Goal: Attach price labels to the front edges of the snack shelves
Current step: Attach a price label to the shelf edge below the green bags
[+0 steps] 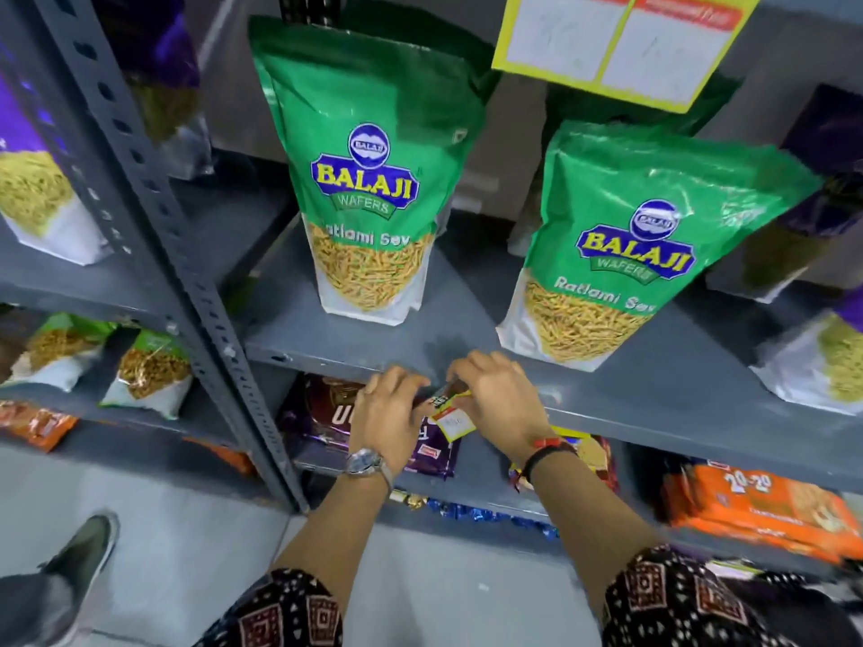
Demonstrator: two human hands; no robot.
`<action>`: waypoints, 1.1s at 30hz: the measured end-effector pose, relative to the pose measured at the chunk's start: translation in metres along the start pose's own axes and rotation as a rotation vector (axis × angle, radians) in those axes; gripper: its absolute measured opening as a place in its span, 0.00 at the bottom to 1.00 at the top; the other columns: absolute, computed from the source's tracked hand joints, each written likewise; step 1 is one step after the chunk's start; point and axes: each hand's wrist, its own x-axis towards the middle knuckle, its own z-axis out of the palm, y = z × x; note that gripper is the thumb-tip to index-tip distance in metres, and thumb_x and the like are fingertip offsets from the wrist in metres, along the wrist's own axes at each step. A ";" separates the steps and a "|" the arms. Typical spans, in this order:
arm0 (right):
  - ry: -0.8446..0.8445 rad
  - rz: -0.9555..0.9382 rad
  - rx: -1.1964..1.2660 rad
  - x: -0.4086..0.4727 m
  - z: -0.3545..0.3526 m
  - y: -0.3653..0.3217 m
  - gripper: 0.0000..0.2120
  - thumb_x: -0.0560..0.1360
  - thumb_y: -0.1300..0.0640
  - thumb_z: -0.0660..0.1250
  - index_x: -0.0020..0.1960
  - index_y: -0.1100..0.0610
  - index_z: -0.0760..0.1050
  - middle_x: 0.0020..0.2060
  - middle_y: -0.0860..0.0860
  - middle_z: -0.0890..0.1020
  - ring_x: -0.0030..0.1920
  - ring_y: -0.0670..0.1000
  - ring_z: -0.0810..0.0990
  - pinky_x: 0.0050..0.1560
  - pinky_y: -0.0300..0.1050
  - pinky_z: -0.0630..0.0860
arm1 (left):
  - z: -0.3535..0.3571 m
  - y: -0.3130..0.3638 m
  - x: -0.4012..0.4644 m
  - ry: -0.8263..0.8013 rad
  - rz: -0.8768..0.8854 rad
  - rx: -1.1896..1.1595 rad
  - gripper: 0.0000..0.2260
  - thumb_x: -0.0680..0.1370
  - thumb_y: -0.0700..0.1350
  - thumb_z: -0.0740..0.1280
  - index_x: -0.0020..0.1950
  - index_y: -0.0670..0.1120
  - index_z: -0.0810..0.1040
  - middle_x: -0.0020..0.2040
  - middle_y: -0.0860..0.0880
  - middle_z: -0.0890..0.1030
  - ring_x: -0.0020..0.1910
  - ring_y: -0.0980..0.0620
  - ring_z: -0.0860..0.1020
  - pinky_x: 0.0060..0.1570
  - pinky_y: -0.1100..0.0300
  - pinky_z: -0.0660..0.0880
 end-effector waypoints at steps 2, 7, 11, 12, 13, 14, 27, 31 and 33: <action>0.042 0.006 -0.031 0.004 0.010 0.001 0.11 0.61 0.68 0.72 0.41 0.60 0.75 0.37 0.60 0.80 0.40 0.63 0.78 0.40 0.52 0.76 | 0.005 -0.003 0.002 -0.009 -0.007 -0.009 0.17 0.57 0.29 0.78 0.42 0.39 0.80 0.38 0.37 0.79 0.36 0.36 0.77 0.33 0.45 0.75; 0.067 0.030 -0.017 0.006 0.019 0.002 0.09 0.63 0.70 0.70 0.39 0.60 0.75 0.36 0.60 0.79 0.40 0.62 0.78 0.39 0.50 0.74 | 0.014 -0.005 0.003 -0.034 -0.010 -0.017 0.16 0.57 0.28 0.78 0.40 0.38 0.79 0.38 0.37 0.77 0.37 0.36 0.76 0.32 0.45 0.74; 0.055 0.083 0.083 0.005 0.020 0.002 0.07 0.70 0.69 0.63 0.46 0.59 0.75 0.46 0.59 0.79 0.50 0.60 0.75 0.48 0.50 0.67 | 0.016 -0.005 0.005 -0.032 -0.033 -0.052 0.15 0.59 0.27 0.76 0.40 0.38 0.78 0.39 0.37 0.77 0.37 0.36 0.76 0.33 0.46 0.72; 0.033 0.105 0.107 0.003 0.019 0.002 0.07 0.72 0.67 0.62 0.46 0.59 0.75 0.47 0.58 0.79 0.52 0.59 0.74 0.49 0.50 0.66 | 0.016 -0.005 0.005 -0.031 -0.026 -0.051 0.14 0.60 0.28 0.76 0.41 0.39 0.78 0.39 0.37 0.77 0.37 0.36 0.76 0.34 0.47 0.72; 0.028 0.131 0.144 0.001 0.019 0.003 0.05 0.73 0.65 0.62 0.47 0.58 0.75 0.48 0.57 0.80 0.52 0.59 0.74 0.50 0.49 0.65 | 0.015 -0.005 0.005 -0.034 -0.016 -0.047 0.13 0.61 0.28 0.75 0.41 0.39 0.78 0.39 0.38 0.78 0.37 0.37 0.76 0.34 0.47 0.71; 0.040 0.167 0.200 -0.002 0.019 0.004 0.03 0.73 0.63 0.63 0.46 0.58 0.75 0.48 0.57 0.80 0.52 0.58 0.74 0.50 0.49 0.64 | 0.015 -0.005 0.005 -0.033 0.000 -0.042 0.10 0.64 0.30 0.75 0.40 0.39 0.78 0.38 0.39 0.78 0.37 0.38 0.75 0.35 0.49 0.69; 0.195 0.251 0.146 -0.017 0.017 0.011 0.04 0.71 0.59 0.69 0.41 0.60 0.78 0.47 0.58 0.76 0.50 0.60 0.71 0.48 0.50 0.66 | 0.021 0.008 0.020 -0.036 0.074 0.025 0.07 0.71 0.36 0.70 0.34 0.45 0.76 0.34 0.45 0.78 0.34 0.42 0.74 0.35 0.59 0.48; 0.218 0.260 0.150 -0.016 0.023 0.011 0.02 0.68 0.62 0.69 0.39 0.61 0.77 0.44 0.60 0.75 0.47 0.62 0.72 0.45 0.52 0.68 | 0.024 0.007 0.018 -0.007 0.055 0.039 0.06 0.71 0.36 0.69 0.35 0.44 0.76 0.35 0.44 0.78 0.35 0.41 0.74 0.39 0.57 0.50; 0.227 0.257 0.161 -0.016 0.025 0.012 0.02 0.68 0.63 0.69 0.38 0.61 0.77 0.43 0.60 0.75 0.46 0.62 0.73 0.43 0.51 0.67 | 0.026 0.006 0.018 -0.019 0.034 0.016 0.08 0.70 0.33 0.71 0.35 0.42 0.75 0.35 0.42 0.78 0.36 0.41 0.74 0.42 0.52 0.54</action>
